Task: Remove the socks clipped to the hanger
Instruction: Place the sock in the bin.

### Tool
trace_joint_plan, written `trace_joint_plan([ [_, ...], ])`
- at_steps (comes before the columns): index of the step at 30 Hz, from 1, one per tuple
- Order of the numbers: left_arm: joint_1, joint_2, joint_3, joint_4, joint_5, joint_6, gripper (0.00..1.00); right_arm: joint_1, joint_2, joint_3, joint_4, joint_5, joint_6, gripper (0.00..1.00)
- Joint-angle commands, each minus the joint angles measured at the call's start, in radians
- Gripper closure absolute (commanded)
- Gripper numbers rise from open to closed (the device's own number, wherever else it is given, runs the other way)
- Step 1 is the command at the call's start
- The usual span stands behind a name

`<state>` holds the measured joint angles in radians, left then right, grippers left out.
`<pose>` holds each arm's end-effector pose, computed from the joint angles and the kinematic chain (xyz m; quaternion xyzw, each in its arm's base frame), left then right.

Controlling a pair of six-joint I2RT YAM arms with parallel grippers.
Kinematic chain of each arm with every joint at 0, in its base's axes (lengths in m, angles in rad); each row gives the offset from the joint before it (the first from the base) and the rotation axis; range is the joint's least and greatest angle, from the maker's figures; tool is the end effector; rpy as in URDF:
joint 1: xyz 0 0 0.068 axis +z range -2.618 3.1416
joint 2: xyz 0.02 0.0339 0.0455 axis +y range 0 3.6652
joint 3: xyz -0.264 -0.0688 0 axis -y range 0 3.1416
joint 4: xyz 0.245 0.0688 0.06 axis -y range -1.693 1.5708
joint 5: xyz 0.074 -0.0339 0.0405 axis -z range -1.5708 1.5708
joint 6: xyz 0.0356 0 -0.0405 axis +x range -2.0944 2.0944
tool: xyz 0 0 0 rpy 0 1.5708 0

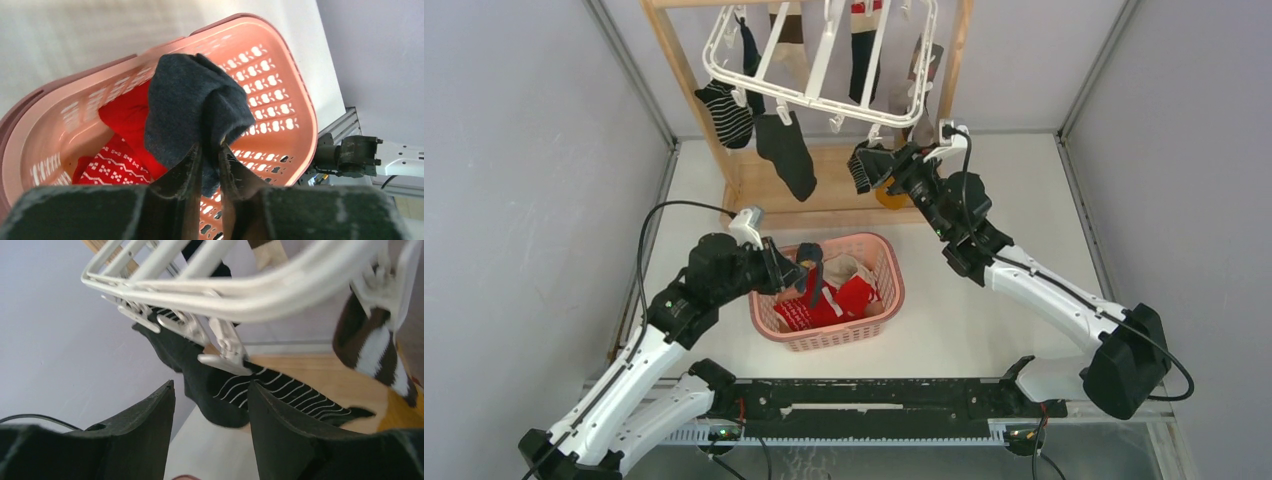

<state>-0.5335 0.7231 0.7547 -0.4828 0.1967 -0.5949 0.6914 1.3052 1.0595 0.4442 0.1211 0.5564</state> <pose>0.1369 -0.0889 0.3084 0.0262 0.8445 -0.3529 0.4021 0.2417 0.1944 0.3884 0.0041 0.6341 0.4201 0.6492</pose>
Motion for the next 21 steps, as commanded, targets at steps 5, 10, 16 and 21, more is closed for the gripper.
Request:
trace_joint_plan([
  [5, 0.006, -0.02, -0.044, -0.034, -0.056, 0.007, 0.6, -0.006, -0.1, -0.089, -0.028, -0.016, 0.014, 0.37],
  [10, 0.006, -0.03, -0.045, -0.054, -0.077, 0.011, 0.39, -0.006, -0.162, -0.139, -0.055, -0.017, 0.002, 0.37],
  [16, 0.006, -0.035, -0.026, -0.071, -0.089, 0.017, 0.0, -0.011, -0.247, -0.201, -0.103, -0.013, -0.023, 0.37],
  [21, 0.005, -0.03, -0.012, -0.072, -0.09, 0.019, 0.0, -0.021, -0.319, -0.248, -0.142, -0.011, -0.033, 0.37],
])
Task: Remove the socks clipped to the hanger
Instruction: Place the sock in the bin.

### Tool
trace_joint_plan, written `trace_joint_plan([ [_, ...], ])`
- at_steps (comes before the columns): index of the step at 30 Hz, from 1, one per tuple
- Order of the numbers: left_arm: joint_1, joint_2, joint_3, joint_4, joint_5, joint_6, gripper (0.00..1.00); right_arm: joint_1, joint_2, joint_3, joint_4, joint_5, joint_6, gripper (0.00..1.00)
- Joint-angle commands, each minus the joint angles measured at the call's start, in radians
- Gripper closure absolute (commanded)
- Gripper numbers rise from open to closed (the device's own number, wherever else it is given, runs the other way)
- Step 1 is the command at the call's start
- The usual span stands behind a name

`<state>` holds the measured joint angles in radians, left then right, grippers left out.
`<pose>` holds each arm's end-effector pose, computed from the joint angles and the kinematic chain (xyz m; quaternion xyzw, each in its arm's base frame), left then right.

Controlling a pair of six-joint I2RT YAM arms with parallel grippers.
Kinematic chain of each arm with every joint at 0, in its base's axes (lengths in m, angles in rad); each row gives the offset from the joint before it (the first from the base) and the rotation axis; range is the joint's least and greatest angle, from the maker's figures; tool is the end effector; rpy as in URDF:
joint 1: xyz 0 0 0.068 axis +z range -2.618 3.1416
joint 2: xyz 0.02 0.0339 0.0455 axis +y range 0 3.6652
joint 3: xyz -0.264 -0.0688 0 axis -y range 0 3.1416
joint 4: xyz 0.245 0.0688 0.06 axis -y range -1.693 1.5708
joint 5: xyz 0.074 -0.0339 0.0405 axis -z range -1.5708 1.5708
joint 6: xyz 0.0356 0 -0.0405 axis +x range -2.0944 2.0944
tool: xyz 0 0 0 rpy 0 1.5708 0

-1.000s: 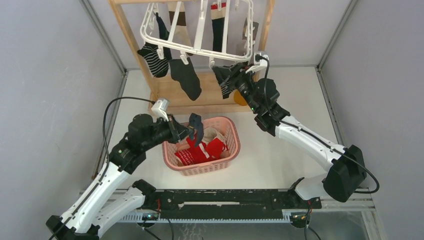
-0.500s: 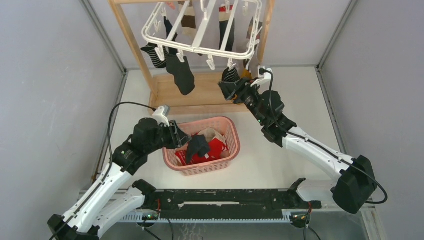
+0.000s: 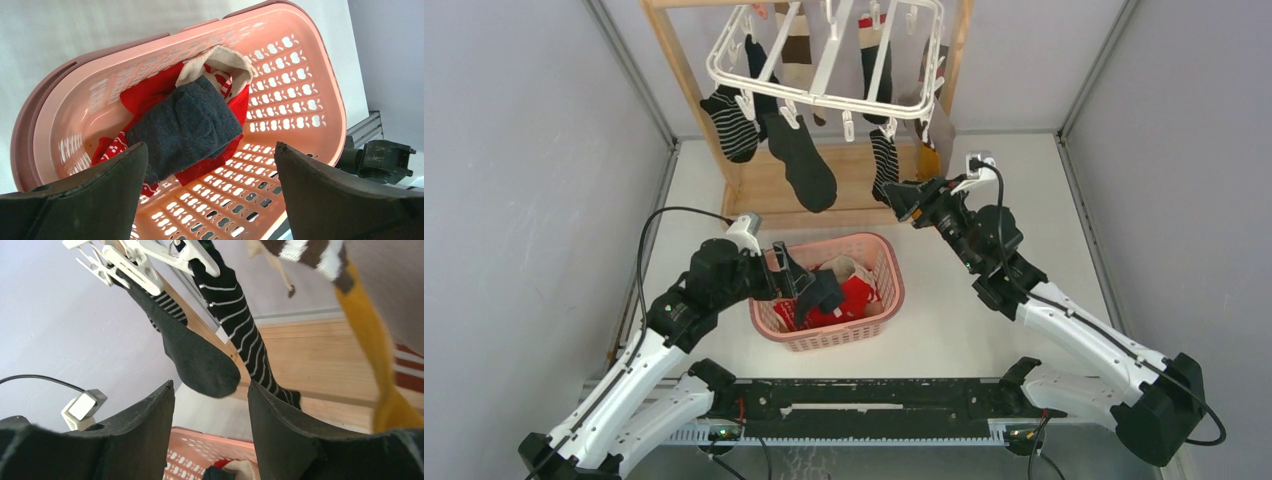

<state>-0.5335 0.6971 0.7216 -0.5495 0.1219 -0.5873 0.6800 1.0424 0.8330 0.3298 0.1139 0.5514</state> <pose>0.1318 -0.0829 0.2942 0.0071 0.8653 -0.3096 0.3942 0.1951 0.1525 0.3624 0.0000 0.6636 0.4007 0.6318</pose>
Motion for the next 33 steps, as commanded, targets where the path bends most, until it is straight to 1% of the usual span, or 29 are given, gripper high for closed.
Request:
trace_joint_plan([
  [1, 0.005, -0.002, 0.025, -0.004, -0.015, 0.013, 0.0, -0.011, -0.068, -0.026, -0.038, -0.002, -0.032, 0.37],
  [8, 0.006, -0.01, 0.044, 0.015, -0.002, 0.019, 0.0, -0.029, -0.12, -0.061, -0.09, 0.009, -0.076, 0.37],
  [13, 0.005, -0.027, 0.05, 0.038, 0.01, 0.021, 0.0, -0.078, -0.13, -0.076, -0.106, 0.016, -0.086, 0.37],
  [18, 0.005, -0.026, 0.059, 0.044, 0.013, 0.022, 0.0, -0.143, -0.097, -0.076, -0.049, -0.004, -0.157, 0.37],
  [21, 0.006, -0.025, 0.059, 0.052, 0.016, 0.023, 0.0, -0.176, -0.042, -0.075, 0.052, -0.025, -0.234, 0.36],
  [23, 0.005, -0.022, 0.058, 0.059, 0.02, 0.021, 0.0, -0.192, 0.013, -0.073, 0.144, -0.016, -0.292, 0.33],
  [25, 0.006, -0.015, 0.061, 0.065, 0.028, 0.019, 0.0, -0.213, 0.084, -0.054, 0.239, -0.063, -0.333, 0.3],
  [28, 0.004, -0.009, 0.071, 0.066, 0.034, 0.019, 0.0, -0.225, 0.183, 0.02, 0.284, -0.189, -0.35, 0.29],
  [29, 0.005, -0.011, 0.072, 0.066, 0.034, 0.019, 0.0, -0.224, 0.217, 0.039, 0.302, -0.21, -0.36, 0.29],
  [31, 0.006, -0.015, 0.073, 0.066, 0.032, 0.018, 0.0, -0.224, 0.273, 0.085, 0.31, -0.24, -0.364, 0.33],
  [33, 0.006, -0.016, 0.073, 0.066, 0.033, 0.017, 0.0, -0.222, 0.307, 0.116, 0.322, -0.273, -0.355, 0.41],
])
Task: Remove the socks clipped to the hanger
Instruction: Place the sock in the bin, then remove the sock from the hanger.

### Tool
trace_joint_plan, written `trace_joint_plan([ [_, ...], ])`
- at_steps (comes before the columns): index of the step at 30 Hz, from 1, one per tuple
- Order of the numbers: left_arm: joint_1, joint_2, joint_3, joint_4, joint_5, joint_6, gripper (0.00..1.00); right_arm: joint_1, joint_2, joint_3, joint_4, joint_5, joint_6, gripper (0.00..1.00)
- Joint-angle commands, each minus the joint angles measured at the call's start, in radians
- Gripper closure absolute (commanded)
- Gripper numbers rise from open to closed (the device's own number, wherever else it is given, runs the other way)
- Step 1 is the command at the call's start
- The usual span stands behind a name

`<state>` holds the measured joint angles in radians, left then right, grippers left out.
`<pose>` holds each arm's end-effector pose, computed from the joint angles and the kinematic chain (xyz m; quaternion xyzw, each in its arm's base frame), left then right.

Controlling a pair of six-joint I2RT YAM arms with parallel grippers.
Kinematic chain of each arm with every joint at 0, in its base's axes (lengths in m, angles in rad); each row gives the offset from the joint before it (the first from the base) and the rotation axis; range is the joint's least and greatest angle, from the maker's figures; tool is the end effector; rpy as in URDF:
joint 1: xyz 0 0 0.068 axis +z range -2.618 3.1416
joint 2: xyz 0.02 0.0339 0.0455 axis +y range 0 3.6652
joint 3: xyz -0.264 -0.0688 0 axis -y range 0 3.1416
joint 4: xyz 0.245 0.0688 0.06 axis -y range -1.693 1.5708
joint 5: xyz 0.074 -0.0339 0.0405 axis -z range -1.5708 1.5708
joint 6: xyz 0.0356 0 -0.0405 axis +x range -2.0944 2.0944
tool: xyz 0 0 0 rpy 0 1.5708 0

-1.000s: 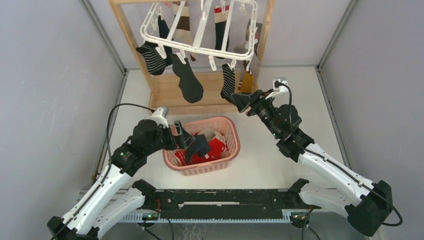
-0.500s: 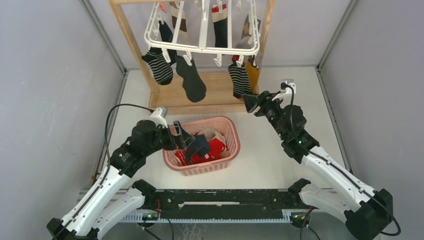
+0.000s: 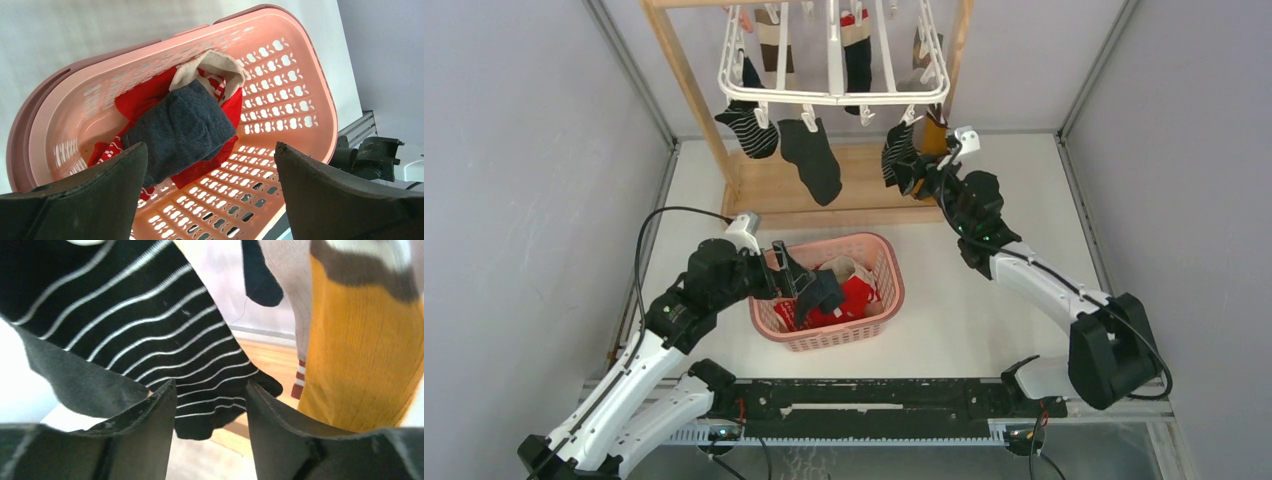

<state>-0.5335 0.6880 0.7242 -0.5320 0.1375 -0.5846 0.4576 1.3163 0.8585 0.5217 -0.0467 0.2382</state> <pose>0.1308 -0.0829 0.2980 0.0133 0.8576 -0.3209 0.4017 0.2766 0.1381 0.3215 -0.0918 0.6780 0.2636 0.6800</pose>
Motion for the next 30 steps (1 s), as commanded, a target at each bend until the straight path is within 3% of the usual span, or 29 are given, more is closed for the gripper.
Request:
trace_joint_plan([
  [1, 0.006, -0.008, 0.07, 0.048, 0.018, 0.013, 0.0, 0.001, 0.044, 0.098, 0.141, -0.129, -0.033, 0.47],
  [6, 0.005, -0.018, 0.066, 0.046, 0.015, 0.009, 0.0, 0.028, 0.058, 0.117, 0.147, -0.141, -0.029, 0.76],
  [13, 0.005, -0.027, 0.061, 0.043, 0.013, 0.006, 0.0, 0.044, 0.042, 0.117, 0.092, -0.137, -0.041, 0.82],
  [30, 0.004, -0.035, 0.063, 0.036, 0.007, 0.0, 0.0, 0.061, 0.0, 0.099, 0.067, -0.133, -0.038, 0.8],
])
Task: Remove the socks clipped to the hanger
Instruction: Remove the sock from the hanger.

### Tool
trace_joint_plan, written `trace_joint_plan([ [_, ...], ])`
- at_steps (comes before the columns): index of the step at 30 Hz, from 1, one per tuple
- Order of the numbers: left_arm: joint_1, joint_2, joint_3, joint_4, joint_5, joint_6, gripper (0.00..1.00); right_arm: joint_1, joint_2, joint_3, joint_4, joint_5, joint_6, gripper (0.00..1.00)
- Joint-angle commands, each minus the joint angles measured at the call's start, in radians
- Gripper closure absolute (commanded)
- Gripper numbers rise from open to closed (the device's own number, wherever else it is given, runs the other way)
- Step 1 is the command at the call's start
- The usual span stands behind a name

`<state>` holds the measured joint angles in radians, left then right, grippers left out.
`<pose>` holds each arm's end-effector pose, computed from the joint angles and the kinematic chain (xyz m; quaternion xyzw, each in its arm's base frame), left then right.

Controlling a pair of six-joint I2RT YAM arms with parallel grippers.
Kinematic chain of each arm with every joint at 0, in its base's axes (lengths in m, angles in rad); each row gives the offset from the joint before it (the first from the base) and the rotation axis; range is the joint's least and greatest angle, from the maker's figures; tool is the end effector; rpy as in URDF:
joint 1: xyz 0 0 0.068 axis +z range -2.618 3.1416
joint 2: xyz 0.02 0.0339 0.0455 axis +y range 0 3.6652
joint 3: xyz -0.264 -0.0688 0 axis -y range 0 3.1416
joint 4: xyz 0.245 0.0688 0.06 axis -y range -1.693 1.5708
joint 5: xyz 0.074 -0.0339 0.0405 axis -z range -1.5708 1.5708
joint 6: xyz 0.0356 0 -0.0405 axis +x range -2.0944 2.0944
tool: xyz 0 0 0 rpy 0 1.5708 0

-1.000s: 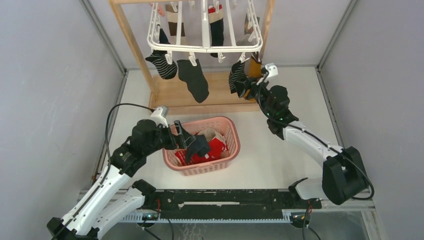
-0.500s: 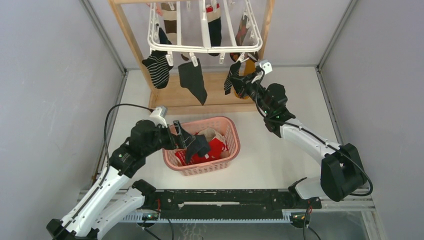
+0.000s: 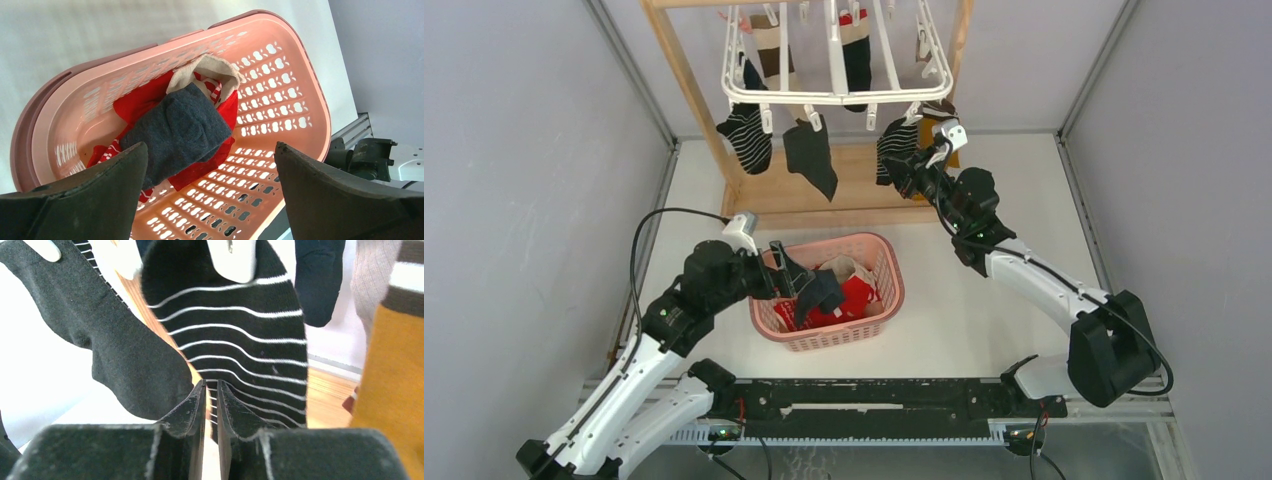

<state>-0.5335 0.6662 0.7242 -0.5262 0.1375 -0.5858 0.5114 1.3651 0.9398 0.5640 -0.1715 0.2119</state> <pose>0.1276 -0.0810 0.3014 0.0138 0.8505 -0.3270 0.4118 0.2779 0.1629 0.3406 -0.1615 0.6370 0.3185 0.6831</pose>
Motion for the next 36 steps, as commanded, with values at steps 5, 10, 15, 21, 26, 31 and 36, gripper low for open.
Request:
trace_joint_plan([
  [5, 0.004, -0.016, 0.063, 0.038, 0.013, -0.002, 0.0, 0.011, -0.076, -0.003, 0.019, -0.001, -0.009, 0.71],
  [10, 0.004, -0.01, 0.063, 0.04, 0.014, -0.003, 0.0, 0.009, -0.107, -0.013, -0.017, 0.011, -0.017, 0.6],
  [15, 0.004, -0.008, 0.061, 0.044, 0.016, -0.005, 0.0, 0.005, -0.136, -0.034, -0.035, 0.019, -0.023, 0.56],
  [21, 0.004, -0.005, 0.064, 0.05, 0.02, -0.006, 0.0, 0.0, -0.165, -0.065, -0.041, 0.025, -0.021, 0.55],
  [26, 0.004, -0.004, 0.067, 0.052, 0.023, -0.008, 0.0, -0.005, -0.177, -0.073, -0.05, 0.029, -0.019, 0.54],
  [31, 0.004, 0.001, 0.073, 0.055, 0.025, -0.008, 0.0, -0.012, -0.191, -0.079, -0.058, 0.03, -0.019, 0.53],
  [36, 0.004, 0.0, 0.076, 0.057, 0.024, -0.008, 0.0, -0.024, -0.206, -0.081, -0.07, 0.032, -0.016, 0.49],
])
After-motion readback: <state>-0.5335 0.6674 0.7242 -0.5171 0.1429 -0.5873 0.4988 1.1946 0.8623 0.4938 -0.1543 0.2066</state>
